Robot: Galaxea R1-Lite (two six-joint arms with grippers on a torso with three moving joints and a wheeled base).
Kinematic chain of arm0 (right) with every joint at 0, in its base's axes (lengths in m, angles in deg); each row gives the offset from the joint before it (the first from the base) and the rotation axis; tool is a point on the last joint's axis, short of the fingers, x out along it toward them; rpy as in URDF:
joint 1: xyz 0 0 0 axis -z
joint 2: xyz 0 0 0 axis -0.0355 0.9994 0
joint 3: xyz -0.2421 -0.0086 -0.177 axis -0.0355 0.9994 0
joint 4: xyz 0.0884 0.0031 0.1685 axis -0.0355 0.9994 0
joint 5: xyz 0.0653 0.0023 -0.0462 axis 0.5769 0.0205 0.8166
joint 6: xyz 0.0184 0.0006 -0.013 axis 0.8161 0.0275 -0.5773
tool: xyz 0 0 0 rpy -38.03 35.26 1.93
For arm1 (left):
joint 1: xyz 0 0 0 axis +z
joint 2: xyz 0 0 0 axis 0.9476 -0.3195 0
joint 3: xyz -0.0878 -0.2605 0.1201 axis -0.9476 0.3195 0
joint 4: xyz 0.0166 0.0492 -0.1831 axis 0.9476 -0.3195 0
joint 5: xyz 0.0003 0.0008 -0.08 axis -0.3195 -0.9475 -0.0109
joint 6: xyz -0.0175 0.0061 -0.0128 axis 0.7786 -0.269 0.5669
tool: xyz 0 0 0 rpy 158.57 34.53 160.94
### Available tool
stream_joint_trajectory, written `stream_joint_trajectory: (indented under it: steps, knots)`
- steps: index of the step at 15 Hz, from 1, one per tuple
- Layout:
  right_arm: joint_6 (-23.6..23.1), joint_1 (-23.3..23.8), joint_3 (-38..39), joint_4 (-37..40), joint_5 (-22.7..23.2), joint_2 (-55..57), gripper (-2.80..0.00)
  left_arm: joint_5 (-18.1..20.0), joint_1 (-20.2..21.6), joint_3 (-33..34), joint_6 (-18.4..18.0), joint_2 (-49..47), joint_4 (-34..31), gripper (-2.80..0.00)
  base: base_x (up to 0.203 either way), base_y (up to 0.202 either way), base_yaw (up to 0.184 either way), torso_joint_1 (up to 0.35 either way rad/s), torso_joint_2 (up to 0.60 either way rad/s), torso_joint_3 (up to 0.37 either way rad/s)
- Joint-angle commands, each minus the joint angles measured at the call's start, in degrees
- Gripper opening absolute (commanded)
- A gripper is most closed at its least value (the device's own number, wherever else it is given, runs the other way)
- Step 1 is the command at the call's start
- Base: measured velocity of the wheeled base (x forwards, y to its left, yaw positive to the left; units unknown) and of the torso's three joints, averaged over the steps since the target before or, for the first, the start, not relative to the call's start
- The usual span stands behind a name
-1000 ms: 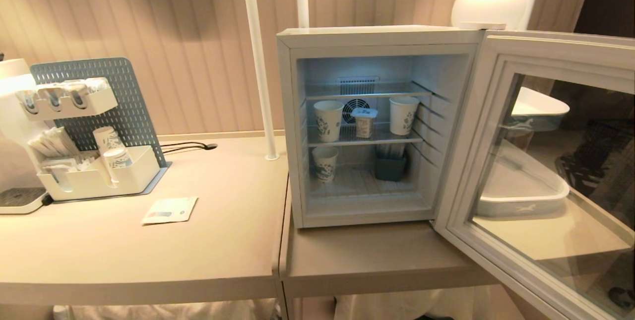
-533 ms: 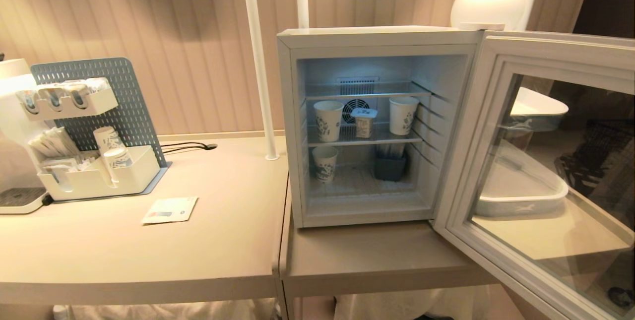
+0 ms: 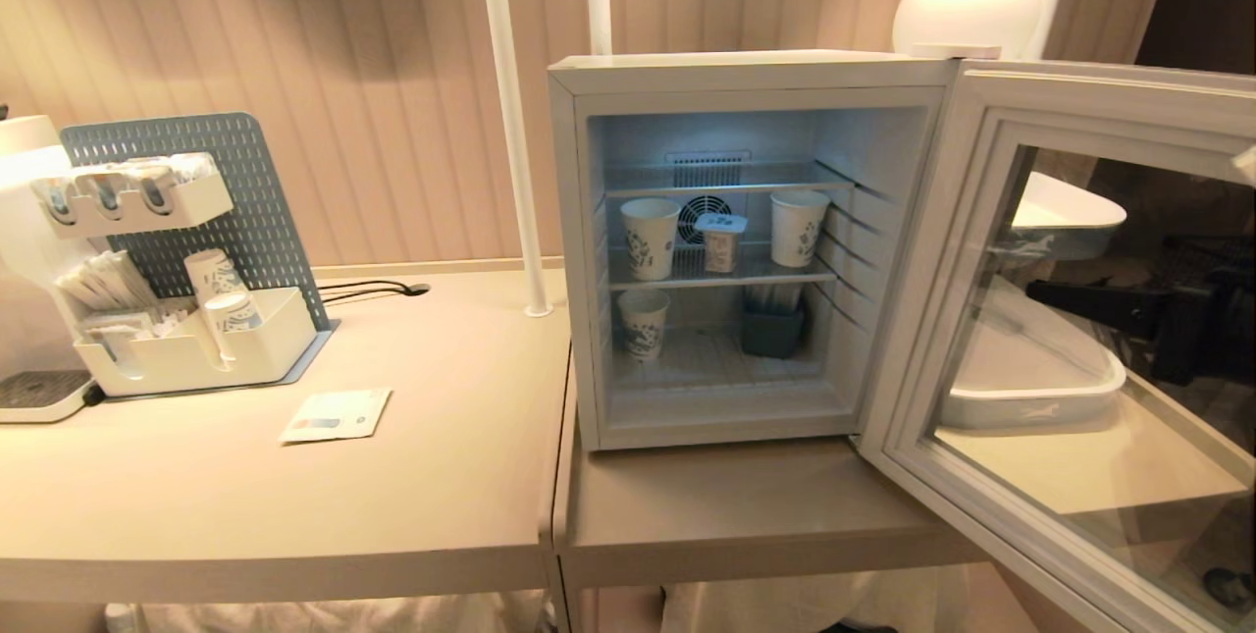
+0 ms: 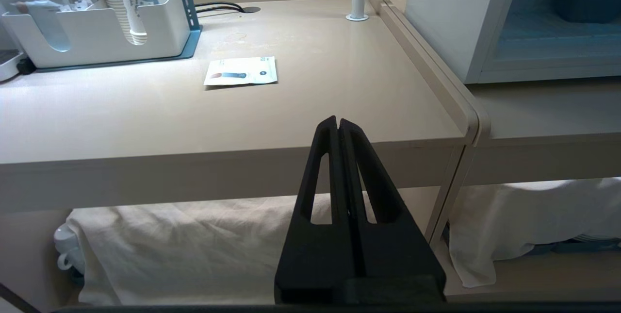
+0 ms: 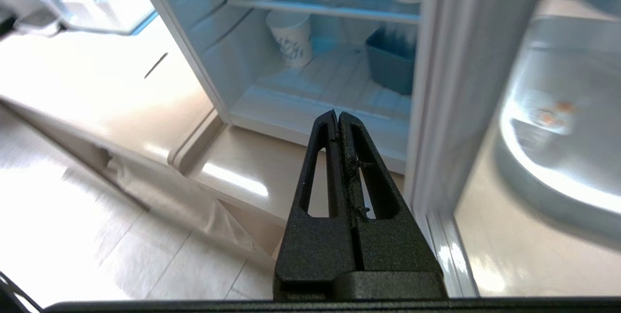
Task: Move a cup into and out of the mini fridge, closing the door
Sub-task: Take the yoghurt out of the freezer
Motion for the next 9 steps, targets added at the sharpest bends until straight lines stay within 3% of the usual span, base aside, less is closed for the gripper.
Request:
stream_joint_trajectory:
  steps: [1, 3, 4, 5, 7, 9]
  knots:
    - [-0.4, -0.8, -0.3, -4.8, 1.1, 11.1, -2.80, 0.0, 0.0, 0.0, 0.0, -0.1, 0.0, -2.80, 0.000, 0.000, 0.000, 0.000, 0.00, 0.000]
    - [-1.0, -2.7, -1.9, -8.5, 1.7, 16.0, -2.80, 0.0, 0.0, 0.0, 0.0, -0.1, 0.0, -2.80, 0.000, 0.000, 0.000, 0.000, 0.00, 0.000]
    - [-1.2, -3.7, -2.6, -9.2, 1.8, 17.3, -0.95, 0.0, 0.0, 0.0, 0.0, -0.1, 0.0, -2.80, 0.000, 0.000, 0.000, 0.000, 0.00, 0.000]
    - [-1.3, -4.4, -3.2, -9.4, 1.8, 18.0, 0.00, 0.0, 0.0, 0.0, 0.0, -0.1, 0.0, -2.80, 0.000, 0.000, 0.000, 0.000, 0.00, 0.000]
    - [-1.2, -5.7, -4.8, -9.3, 0.8, 20.1, 0.00, 0.0, 0.0, 0.0, 0.0, -0.1, 0.0, -2.80, 0.000, 0.000, 0.000, 0.000, 0.00, 0.000]
    - [-1.0, -8.6, -8.4, -9.2, -5.3, 23.4, 0.00, 0.0, 0.0, 0.0, 0.0, -0.1, 0.0, -2.80, 0.000, 0.000, 0.000, 0.000, 0.00, 0.000]
